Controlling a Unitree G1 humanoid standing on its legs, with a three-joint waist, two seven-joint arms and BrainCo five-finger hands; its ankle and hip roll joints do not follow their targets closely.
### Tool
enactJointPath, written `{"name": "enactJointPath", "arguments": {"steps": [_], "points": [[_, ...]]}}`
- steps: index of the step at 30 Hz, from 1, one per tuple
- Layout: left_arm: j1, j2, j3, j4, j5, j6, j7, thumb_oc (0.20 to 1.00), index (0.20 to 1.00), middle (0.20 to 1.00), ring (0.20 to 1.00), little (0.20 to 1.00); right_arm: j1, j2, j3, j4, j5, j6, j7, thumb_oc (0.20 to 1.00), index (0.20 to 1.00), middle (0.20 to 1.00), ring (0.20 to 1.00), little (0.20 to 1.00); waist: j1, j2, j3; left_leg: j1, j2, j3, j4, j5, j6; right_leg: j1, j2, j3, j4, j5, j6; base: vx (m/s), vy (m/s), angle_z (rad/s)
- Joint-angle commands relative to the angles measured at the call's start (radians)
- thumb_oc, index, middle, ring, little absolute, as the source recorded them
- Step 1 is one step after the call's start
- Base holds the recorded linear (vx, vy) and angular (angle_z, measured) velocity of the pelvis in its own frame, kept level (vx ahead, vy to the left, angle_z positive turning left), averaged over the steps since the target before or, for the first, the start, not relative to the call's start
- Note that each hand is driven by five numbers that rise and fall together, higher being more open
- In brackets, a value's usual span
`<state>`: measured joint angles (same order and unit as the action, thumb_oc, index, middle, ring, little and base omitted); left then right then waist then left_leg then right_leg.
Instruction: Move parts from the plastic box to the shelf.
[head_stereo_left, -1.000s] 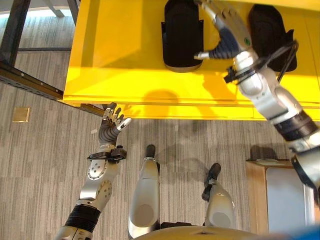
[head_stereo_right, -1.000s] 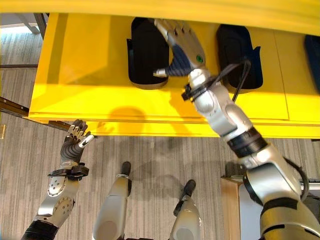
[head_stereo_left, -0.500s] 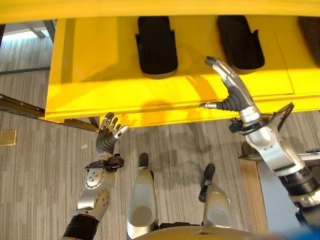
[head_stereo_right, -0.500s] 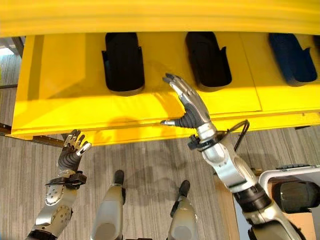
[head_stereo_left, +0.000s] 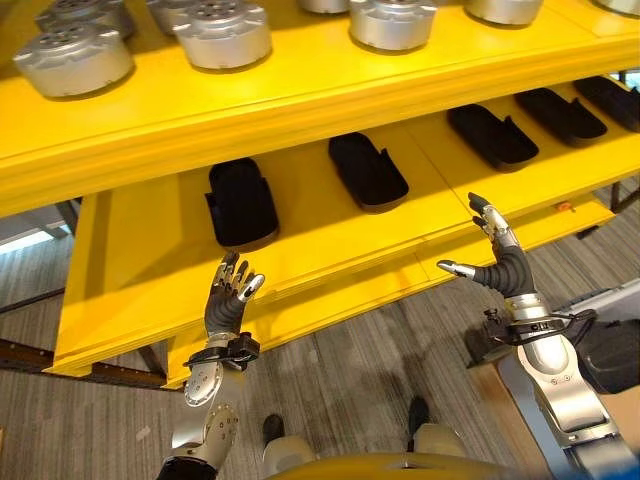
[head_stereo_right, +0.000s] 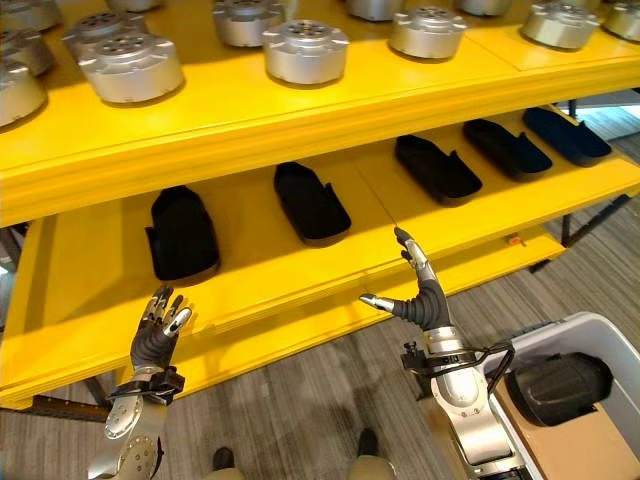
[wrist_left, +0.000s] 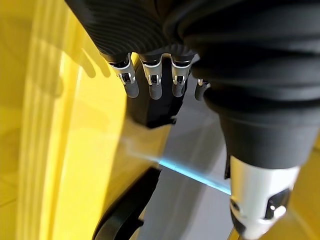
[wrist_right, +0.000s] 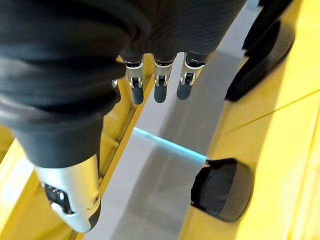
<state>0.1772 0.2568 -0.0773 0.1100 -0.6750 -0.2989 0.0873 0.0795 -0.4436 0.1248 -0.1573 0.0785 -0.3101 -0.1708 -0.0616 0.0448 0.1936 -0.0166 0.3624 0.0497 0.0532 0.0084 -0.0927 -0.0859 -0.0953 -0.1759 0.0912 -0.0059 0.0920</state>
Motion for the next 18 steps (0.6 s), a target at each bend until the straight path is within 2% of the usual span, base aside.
{"name": "enactJointPath", "arguments": {"steps": [1,2,3,4,5,6,7,8,9,10,12,13,18], "points": [[-0.051,0.034,0.003,-0.013,0.03,-0.058,-0.03,1.0,1.0,1.0,1.0,1.0,-0.025,0.021,-0.105,-0.054,0.069,-0.086,-0.06,1.0,1.0,1.0,1.0,1.0,0.013,-0.026,0.015,-0.072,-0.009,-0.008,-0.016,0.293,-0.043,0.03,-0.02,-0.007,0.107,-0.108,-0.031,-0.01,-0.154,-0.16],[-0.045,0.031,0.004,-0.018,0.026,-0.059,-0.033,1.0,1.0,1.0,1.0,1.0,-0.018,0.029,-0.113,-0.053,0.082,-0.09,-0.063,1.0,1.0,1.0,1.0,1.0,0.01,-0.032,0.015,-0.07,-0.038,-0.015,-0.002,0.258,-0.035,0.045,-0.021,0.0,0.073,-0.101,-0.031,-0.01,-0.129,0.09],[-0.046,0.031,0.004,-0.018,0.026,-0.059,-0.033,1.0,1.0,1.0,1.0,1.0,-0.018,0.029,-0.114,-0.053,0.082,-0.089,-0.063,1.0,1.0,1.0,1.0,1.0,0.01,-0.03,0.013,-0.075,-0.037,-0.016,-0.002,0.26,-0.034,0.044,-0.019,-0.001,0.066,-0.093,-0.031,0.03,-0.071,0.25],[-0.038,0.028,0.004,-0.022,0.027,-0.06,-0.031,1.0,1.0,1.0,1.0,1.0,-0.009,0.038,-0.121,-0.051,0.084,-0.092,-0.067,1.0,1.0,1.0,1.0,1.0,0.009,-0.033,0.01,-0.076,-0.071,-0.027,0.008,0.226,-0.026,0.058,-0.018,0.006,0.032,-0.08,-0.028,0.03,-0.063,0.24],[-0.032,0.024,0.002,-0.025,0.029,-0.061,-0.028,1.0,1.0,1.0,1.0,1.0,-0.005,0.048,-0.12,-0.045,0.088,-0.093,-0.071,1.0,1.0,1.0,1.0,1.0,0.015,-0.039,0.01,-0.082,-0.128,-0.059,0.023,0.18,-0.012,0.069,-0.019,0.014,0.0,-0.065,-0.028,0.09,-0.169,0.17],[-0.011,0.014,0.006,-0.032,0.034,-0.053,-0.037,1.0,1.0,1.0,1.0,1.0,0.003,0.078,-0.123,-0.013,0.124,-0.091,-0.068,1.0,1.0,1.0,1.0,1.0,0.033,-0.061,0.002,-0.112,-0.313,-0.138,0.031,0.049,0.033,0.084,-0.008,0.037,-0.07,-0.018,-0.025,0.1,-0.175,-0.3],[0.003,0.011,0.009,-0.037,0.044,-0.054,-0.043,1.0,1.0,1.0,1.0,1.0,-0.003,0.085,-0.113,0.005,0.129,-0.087,-0.057,1.0,1.0,1.0,1.0,1.0,0.051,-0.068,-0.003,-0.121,-0.424,-0.231,0.036,0.012,0.067,0.073,0.02,0.082,-0.093,0.006,-0.026,0.11,-0.141,-0.7],[0.004,0.011,0.008,-0.045,0.053,-0.058,-0.041,1.0,1.0,1.0,1.0,1.0,-0.015,0.095,-0.099,0.016,0.132,-0.081,-0.046,1.0,1.0,1.0,1.0,1.0,0.069,-0.074,-0.009,-0.13,-0.508,-0.33,0.036,0.008,0.096,0.062,0.047,0.13,-0.11,0.019,-0.031,0.06,-0.038,-1.61],[0.005,0.012,0.008,-0.045,0.053,-0.058,-0.041,1.0,1.0,1.0,1.0,1.0,-0.015,0.095,-0.099,0.016,0.132,-0.081,-0.046,1.0,1.0,1.0,1.0,1.0,0.07,-0.075,-0.009,-0.13,-0.509,-0.329,0.038,0.006,0.097,0.063,0.047,0.131,-0.111,0.019,-0.031,0.04,0.009,-1.79],[0.001,0.011,0.005,-0.051,0.052,-0.059,-0.043,1.0,1.0,1.0,1.0,1.0,-0.037,0.097,-0.089,0.018,0.134,-0.08,-0.039,1.0,1.0,1.0,1.0,1.0,0.075,-0.077,-0.008,-0.138,-0.535,-0.369,0.03,0.011,0.111,0.05,0.069,0.168,-0.111,0.024,-0.03,0.04,0.036,-1.39],[-0.026,0.007,-0.021,-0.041,0.044,-0.061,-0.054,1.0,1.0,1.0,1.0,1.0,-0.027,0.114,-0.088,0.021,0.132,-0.077,-0.041,1.0,1.0,1.0,1.0,1.0,0.063,-0.08,-0.022,-0.115,-0.51,-0.321,-0.009,0.026,0.117,0.053,0.079,0.194,-0.128,0.032,-0.031,0.05,0.107,-0.75],[-0.027,0.008,-0.022,-0.04,0.044,-0.061,-0.054,1.0,1.0,1.0,1.0,1.0,-0.027,0.115,-0.088,0.02,0.132,-0.077,-0.041,1.0,1.0,1.0,1.0,1.0,0.065,-0.081,-0.022,-0.114,-0.51,-0.319,-0.01,0.027,0.117,0.053,0.079,0.196,-0.128,0.032,-0.031,0.06,0.132,-0.73],[-0.03,0.027,-0.016,-0.029,0.052,-0.054,-0.016,1.0,1.0,1.0,1.0,1.0,-0.049,0.145,-0.036,0.054,0.219,-0.047,-0.012,1.0,1.0,1.0,1.0,1.0,0.05,-0.088,-0.043,-0.035,-0.467,-0.19,-0.107,0.026,0.152,0.029,0.091,0.285,-0.104,0.056,-0.008,0.09,0.114,-0.95]]}}
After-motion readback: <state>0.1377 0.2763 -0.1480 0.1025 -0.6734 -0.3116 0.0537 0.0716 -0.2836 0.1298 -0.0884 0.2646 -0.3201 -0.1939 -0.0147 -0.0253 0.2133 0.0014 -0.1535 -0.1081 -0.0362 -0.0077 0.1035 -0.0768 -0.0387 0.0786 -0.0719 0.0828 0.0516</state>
